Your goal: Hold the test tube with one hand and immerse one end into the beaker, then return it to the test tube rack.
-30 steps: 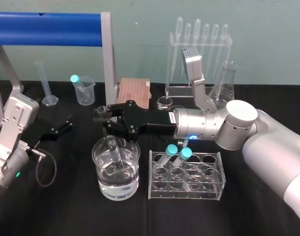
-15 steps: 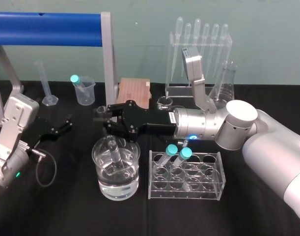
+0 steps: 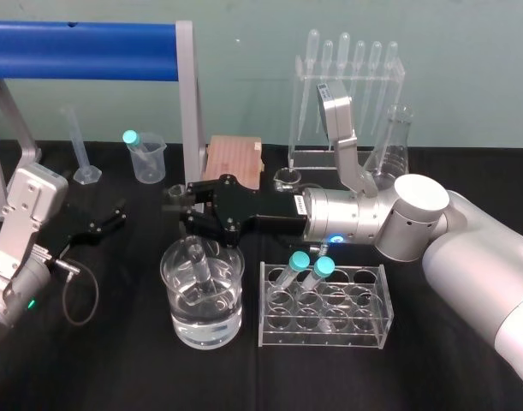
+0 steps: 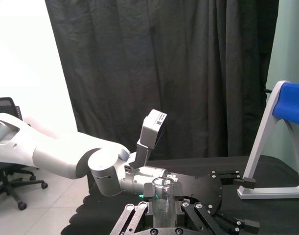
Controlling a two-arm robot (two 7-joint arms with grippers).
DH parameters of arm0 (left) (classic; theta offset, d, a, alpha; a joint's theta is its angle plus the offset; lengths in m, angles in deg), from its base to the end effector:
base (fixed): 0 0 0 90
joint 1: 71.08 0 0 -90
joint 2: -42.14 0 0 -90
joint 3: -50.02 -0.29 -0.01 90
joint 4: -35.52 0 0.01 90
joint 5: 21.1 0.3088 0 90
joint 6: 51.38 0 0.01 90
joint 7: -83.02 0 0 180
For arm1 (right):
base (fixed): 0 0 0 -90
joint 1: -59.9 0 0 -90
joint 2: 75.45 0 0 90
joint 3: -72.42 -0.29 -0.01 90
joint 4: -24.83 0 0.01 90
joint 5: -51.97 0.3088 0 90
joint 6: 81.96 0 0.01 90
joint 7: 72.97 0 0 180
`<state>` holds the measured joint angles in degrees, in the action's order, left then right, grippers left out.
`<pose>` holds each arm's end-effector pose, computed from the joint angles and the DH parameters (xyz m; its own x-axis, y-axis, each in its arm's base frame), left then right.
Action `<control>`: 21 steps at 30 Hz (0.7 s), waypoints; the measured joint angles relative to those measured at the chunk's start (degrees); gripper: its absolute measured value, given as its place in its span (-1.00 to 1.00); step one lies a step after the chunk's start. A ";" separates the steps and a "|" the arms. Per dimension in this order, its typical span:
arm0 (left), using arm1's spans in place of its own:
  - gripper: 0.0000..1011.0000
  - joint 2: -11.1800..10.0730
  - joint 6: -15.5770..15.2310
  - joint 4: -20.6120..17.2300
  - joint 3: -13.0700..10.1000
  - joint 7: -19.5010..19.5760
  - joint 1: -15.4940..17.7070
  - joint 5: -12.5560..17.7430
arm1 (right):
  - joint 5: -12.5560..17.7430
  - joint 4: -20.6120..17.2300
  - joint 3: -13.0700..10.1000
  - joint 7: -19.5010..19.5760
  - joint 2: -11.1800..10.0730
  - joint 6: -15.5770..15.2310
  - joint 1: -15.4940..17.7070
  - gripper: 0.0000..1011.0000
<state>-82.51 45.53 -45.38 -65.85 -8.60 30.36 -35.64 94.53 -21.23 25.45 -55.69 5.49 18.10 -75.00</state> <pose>0.3581 0.0827 -0.3022 0.2923 0.8802 0.3740 -0.9552 0.2874 0.0702 0.4997 0.0750 -0.2586 0.9970 0.0687 -0.0349 -0.0638 0.9898 0.1277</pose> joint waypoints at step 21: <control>0.98 0.00 0.00 0.00 0.00 0.00 0.00 0.00 | 0.00 0.00 0.00 0.00 0.00 0.00 0.00 -0.55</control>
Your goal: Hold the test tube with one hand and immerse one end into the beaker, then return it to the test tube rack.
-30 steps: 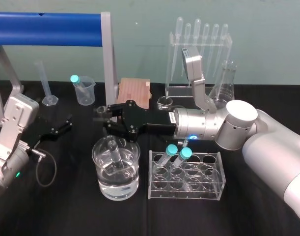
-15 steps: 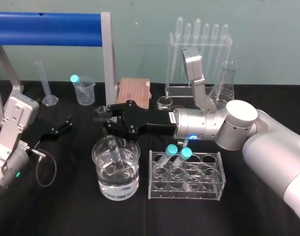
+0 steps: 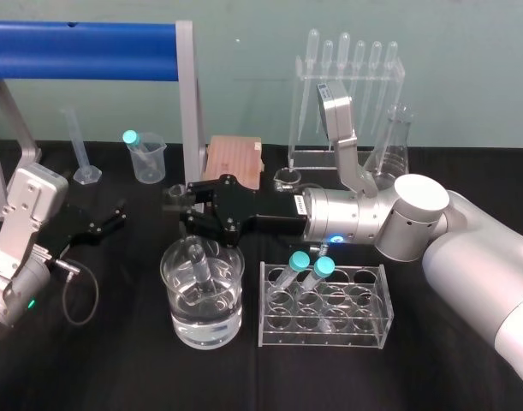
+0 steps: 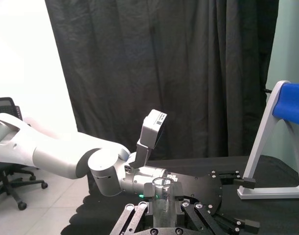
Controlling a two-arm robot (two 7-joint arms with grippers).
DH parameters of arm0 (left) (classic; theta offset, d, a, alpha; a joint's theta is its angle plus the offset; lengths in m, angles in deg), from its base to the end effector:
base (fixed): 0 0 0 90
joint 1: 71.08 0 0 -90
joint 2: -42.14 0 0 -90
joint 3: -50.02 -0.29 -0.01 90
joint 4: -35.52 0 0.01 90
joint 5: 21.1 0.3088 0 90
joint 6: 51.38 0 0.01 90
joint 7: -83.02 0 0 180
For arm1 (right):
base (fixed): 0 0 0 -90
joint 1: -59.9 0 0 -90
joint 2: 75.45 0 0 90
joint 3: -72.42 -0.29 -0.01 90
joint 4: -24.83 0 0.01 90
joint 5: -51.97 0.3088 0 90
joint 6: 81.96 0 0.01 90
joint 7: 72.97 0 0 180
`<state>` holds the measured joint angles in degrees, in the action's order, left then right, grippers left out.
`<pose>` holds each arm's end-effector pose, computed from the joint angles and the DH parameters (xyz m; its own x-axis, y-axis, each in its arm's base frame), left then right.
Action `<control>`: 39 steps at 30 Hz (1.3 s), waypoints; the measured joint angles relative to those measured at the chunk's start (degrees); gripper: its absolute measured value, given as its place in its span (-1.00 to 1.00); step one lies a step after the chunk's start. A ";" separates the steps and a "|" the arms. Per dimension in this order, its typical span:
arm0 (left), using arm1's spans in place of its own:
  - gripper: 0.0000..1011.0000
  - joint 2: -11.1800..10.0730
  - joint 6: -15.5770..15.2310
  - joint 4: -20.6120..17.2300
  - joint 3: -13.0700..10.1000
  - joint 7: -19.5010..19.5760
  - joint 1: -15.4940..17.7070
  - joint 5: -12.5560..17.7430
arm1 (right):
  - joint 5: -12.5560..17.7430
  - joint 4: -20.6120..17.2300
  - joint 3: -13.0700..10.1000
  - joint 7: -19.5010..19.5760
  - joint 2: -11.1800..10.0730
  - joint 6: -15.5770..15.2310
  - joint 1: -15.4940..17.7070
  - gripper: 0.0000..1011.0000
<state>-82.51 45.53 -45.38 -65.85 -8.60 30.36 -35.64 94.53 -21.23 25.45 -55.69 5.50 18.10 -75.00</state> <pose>0.3581 0.0827 -0.3022 0.2923 0.8802 0.3740 -0.9552 0.2874 0.0702 0.4997 0.0750 -0.2586 0.9970 0.0689 -0.0349 -0.0639 0.9897 0.1278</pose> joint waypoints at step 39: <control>0.98 0.00 0.00 0.00 0.00 0.00 0.00 0.00 | 7.13 -22.77 -8.20 4.58 -9.17 2.20 4.68 -0.55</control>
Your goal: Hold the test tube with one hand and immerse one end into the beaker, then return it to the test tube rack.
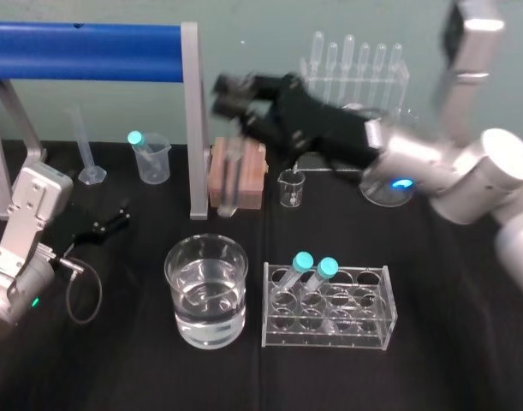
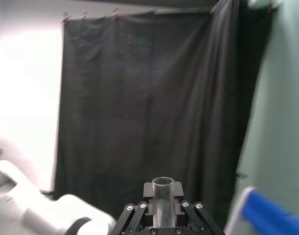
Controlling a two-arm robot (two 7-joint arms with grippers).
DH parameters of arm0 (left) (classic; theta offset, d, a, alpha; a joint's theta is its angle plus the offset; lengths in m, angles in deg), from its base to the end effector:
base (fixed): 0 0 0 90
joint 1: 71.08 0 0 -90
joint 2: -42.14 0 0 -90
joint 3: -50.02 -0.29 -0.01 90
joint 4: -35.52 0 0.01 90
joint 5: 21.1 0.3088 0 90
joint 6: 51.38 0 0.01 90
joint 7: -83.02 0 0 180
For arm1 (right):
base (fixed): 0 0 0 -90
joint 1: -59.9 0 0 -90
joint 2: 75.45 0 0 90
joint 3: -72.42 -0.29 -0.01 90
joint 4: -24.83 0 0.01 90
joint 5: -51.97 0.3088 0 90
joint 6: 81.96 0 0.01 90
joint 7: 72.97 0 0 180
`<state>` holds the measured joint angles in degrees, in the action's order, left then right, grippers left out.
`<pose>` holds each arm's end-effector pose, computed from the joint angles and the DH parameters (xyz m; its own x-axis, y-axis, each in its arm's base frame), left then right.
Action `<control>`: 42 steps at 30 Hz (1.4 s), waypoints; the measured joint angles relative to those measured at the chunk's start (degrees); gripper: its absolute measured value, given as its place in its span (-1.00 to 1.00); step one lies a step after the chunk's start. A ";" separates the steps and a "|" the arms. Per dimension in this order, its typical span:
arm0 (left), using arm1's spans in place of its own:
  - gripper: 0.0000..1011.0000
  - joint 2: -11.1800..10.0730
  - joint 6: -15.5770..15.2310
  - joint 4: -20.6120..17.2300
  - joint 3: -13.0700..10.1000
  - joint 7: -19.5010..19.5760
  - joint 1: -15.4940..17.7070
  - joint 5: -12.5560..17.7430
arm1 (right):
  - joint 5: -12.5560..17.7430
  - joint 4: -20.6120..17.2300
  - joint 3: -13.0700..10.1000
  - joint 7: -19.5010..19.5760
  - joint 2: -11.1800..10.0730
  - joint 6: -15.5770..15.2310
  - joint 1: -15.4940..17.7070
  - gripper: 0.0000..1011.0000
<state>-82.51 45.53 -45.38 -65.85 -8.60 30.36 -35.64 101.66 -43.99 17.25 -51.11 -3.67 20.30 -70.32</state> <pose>0.3581 0.0827 -0.3022 0.2923 0.8802 0.3740 -0.9552 0.2874 0.0702 0.4794 0.0344 -0.1791 0.9818 -0.0249 0.1881 -0.0442 0.9341 0.3543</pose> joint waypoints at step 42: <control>0.98 0.00 0.00 0.00 0.00 0.00 0.00 0.00 | -3.24 -19.06 -12.80 24.71 -18.70 -4.76 24.16 -0.55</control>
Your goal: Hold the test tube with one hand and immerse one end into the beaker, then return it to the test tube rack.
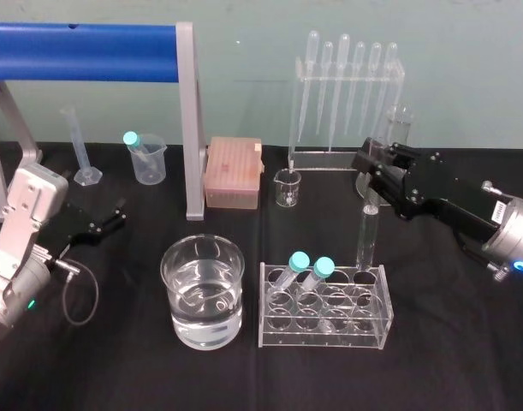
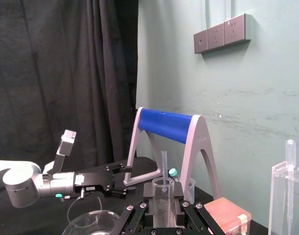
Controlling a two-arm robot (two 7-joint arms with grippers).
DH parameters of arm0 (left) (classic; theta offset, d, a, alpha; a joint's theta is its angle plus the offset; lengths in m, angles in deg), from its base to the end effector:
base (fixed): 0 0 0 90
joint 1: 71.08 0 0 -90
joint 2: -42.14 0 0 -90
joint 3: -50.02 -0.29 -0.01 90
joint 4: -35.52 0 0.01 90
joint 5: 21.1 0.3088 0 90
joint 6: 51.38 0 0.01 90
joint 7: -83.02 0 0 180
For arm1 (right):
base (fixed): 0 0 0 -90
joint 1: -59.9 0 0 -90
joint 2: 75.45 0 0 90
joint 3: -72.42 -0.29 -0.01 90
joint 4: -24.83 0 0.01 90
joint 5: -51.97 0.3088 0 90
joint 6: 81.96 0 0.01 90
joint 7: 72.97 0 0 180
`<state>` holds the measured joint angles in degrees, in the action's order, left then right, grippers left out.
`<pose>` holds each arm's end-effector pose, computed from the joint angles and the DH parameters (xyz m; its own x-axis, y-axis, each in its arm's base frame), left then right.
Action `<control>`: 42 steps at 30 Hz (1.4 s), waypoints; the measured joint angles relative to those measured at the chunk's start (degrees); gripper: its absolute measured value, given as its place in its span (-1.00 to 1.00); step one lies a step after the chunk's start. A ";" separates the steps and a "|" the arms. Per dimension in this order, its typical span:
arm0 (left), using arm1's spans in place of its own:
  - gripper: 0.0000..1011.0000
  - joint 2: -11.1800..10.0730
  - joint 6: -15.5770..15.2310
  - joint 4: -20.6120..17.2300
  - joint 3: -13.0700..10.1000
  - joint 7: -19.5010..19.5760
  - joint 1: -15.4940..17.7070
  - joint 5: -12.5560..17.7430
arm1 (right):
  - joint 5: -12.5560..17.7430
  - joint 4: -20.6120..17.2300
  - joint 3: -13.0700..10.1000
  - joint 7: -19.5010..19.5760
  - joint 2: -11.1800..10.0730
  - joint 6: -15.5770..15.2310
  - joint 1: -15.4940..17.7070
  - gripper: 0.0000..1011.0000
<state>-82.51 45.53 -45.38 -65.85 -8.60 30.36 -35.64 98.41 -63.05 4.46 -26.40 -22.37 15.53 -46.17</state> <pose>0.3581 0.0827 -0.3022 0.2923 0.8802 0.3740 -0.9552 0.2874 0.0702 0.3818 -0.0890 -0.2251 0.8578 -0.5138 0.0118 0.5033 0.8446 0.1828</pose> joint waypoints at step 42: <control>0.98 0.00 0.00 0.00 0.00 0.00 0.00 0.00 | -2.64 9.75 3.93 -4.80 2.28 -1.31 -3.76 -0.55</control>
<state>-82.51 45.53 -45.38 -65.85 -8.60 30.36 -35.64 95.77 -53.30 8.39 -31.20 -20.09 14.22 -49.93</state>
